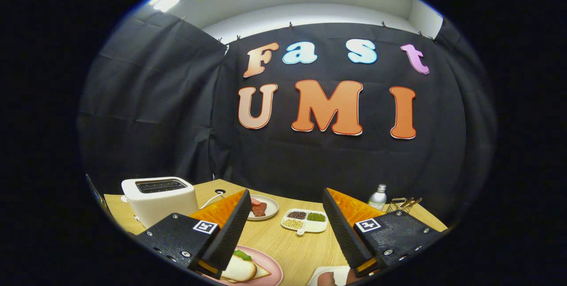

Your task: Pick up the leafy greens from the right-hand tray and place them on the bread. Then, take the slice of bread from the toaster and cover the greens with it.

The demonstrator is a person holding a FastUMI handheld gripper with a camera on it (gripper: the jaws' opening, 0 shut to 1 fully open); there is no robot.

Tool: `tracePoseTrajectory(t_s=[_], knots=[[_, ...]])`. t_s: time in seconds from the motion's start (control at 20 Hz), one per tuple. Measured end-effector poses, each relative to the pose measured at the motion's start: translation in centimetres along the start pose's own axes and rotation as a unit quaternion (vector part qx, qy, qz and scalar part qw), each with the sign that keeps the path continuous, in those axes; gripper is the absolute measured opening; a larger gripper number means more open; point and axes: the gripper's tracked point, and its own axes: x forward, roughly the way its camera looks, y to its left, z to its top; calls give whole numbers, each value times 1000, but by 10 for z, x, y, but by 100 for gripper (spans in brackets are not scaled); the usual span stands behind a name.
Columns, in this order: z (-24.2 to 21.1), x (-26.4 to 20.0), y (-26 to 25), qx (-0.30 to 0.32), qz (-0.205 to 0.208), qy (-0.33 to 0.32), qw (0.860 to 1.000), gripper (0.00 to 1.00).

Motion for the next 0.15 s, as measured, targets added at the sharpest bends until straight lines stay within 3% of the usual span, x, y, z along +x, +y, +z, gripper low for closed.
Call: tracePoseTrajectory(t_s=[0.15], knots=[[6, -1, 0, 1, 1, -12, 1000, 97]])
